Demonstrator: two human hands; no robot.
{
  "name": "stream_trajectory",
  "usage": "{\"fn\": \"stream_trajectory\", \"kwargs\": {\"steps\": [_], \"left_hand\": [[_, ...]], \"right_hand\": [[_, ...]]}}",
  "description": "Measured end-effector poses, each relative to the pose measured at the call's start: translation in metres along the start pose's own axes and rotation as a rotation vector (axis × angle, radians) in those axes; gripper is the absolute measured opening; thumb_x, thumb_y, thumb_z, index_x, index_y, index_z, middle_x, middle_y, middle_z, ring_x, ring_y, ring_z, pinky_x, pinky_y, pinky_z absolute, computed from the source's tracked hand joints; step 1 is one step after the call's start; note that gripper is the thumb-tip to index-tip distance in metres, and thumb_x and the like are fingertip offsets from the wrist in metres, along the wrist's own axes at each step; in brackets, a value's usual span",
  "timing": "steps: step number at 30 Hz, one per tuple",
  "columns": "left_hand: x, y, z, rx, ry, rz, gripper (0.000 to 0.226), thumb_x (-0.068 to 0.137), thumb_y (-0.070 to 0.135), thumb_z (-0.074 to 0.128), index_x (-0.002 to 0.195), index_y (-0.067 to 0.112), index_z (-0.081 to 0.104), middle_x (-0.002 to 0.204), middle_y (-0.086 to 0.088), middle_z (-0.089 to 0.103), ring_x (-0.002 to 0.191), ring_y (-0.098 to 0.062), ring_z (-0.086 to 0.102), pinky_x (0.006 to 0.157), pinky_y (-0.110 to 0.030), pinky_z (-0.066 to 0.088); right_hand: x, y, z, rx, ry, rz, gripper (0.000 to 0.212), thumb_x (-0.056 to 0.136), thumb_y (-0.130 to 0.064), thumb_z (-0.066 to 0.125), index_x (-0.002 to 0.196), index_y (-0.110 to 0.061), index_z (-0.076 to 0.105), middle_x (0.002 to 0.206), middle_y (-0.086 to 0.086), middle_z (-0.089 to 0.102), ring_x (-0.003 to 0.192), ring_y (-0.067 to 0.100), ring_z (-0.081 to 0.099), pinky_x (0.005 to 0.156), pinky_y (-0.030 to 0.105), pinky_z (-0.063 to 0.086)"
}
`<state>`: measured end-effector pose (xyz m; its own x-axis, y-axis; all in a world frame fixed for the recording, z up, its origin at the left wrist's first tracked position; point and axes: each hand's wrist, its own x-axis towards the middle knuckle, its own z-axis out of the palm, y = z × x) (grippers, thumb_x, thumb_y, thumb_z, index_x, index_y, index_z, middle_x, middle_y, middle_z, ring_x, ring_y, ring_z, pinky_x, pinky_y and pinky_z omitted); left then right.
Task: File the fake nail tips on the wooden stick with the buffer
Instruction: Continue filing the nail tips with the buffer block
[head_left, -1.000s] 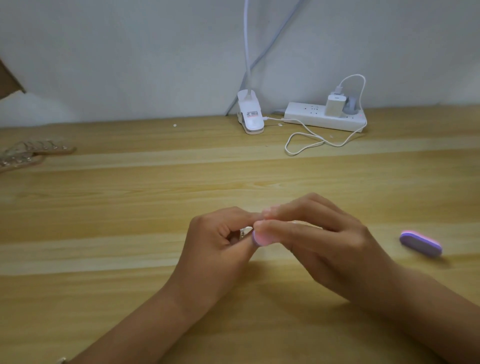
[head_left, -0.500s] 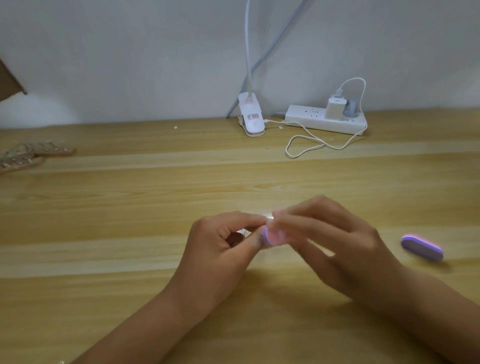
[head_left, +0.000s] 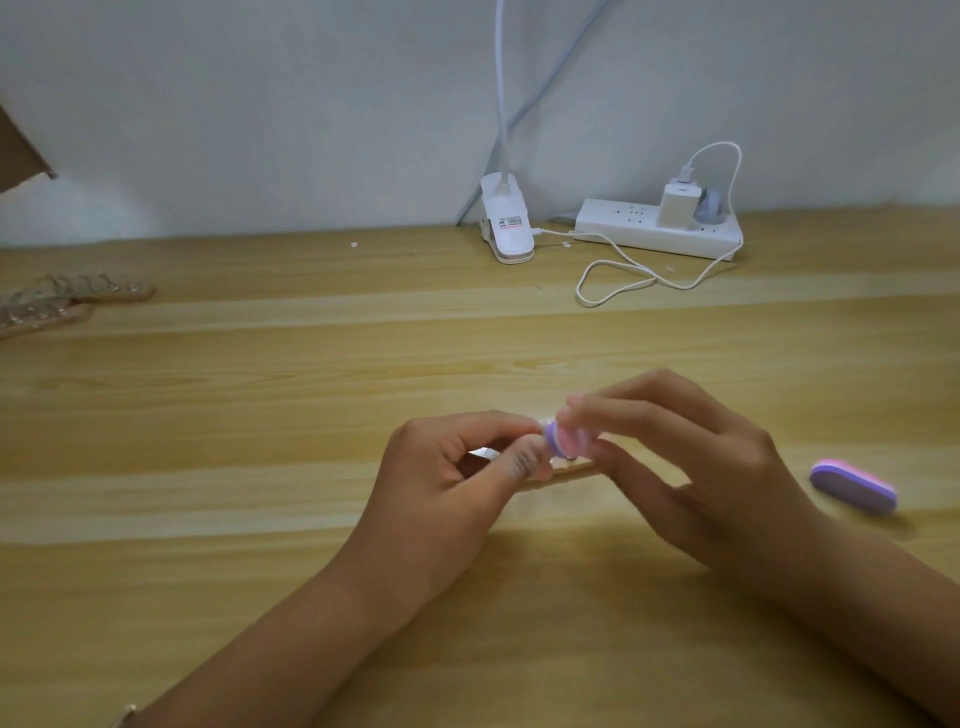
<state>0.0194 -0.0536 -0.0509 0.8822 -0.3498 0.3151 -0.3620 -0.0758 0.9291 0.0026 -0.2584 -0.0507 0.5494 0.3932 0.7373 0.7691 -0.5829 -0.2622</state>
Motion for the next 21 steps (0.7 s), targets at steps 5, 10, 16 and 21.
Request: {"fn": "stream_trajectory", "kwargs": {"steps": [5,10,16,21], "left_hand": [[-0.001,-0.001,0.000,0.042,-0.012,0.023,0.013,0.088,0.012,0.066,0.093,0.009,0.078,0.083,-0.006,0.075,0.079,-0.027,0.071,0.070,-0.030,0.058],[-0.003,-0.001,0.000,0.164,0.006,0.099,0.011,0.087,0.023,0.069,0.092,0.021,0.079,0.074,0.001,0.071,0.050,-0.028,0.053,0.049,-0.038,0.047],[-0.001,-0.003,-0.002,0.223,0.021,0.125,0.011,0.086,0.028,0.071,0.092,0.025,0.079,0.072,0.005,0.071,0.050,-0.019,0.048,0.048,-0.033,0.040],[-0.001,-0.004,-0.002,0.209,0.017,0.133,0.011,0.086,0.025,0.071,0.094,0.027,0.079,0.077,0.003,0.073,0.057,-0.028,0.057,0.051,-0.037,0.044]], "right_hand": [[0.000,-0.001,0.001,-0.041,-0.034,-0.051,0.022,0.090,0.005,0.067,0.109,-0.002,0.074,0.104,0.010,0.070,0.099,0.020,0.067,0.088,0.030,0.053],[-0.004,-0.003,0.002,-0.014,-0.052,-0.055,0.027,0.090,0.006,0.064,0.114,-0.002,0.073,0.107,0.012,0.070,0.103,0.015,0.065,0.090,0.027,0.051],[-0.001,0.002,0.000,-0.007,-0.043,-0.014,0.025,0.092,0.007,0.061,0.113,-0.001,0.073,0.106,0.014,0.069,0.103,0.022,0.068,0.088,0.033,0.054],[-0.002,0.000,0.001,-0.016,-0.051,-0.038,0.028,0.088,0.009,0.065,0.113,-0.001,0.073,0.107,0.013,0.070,0.100,0.024,0.069,0.087,0.033,0.054]]}}
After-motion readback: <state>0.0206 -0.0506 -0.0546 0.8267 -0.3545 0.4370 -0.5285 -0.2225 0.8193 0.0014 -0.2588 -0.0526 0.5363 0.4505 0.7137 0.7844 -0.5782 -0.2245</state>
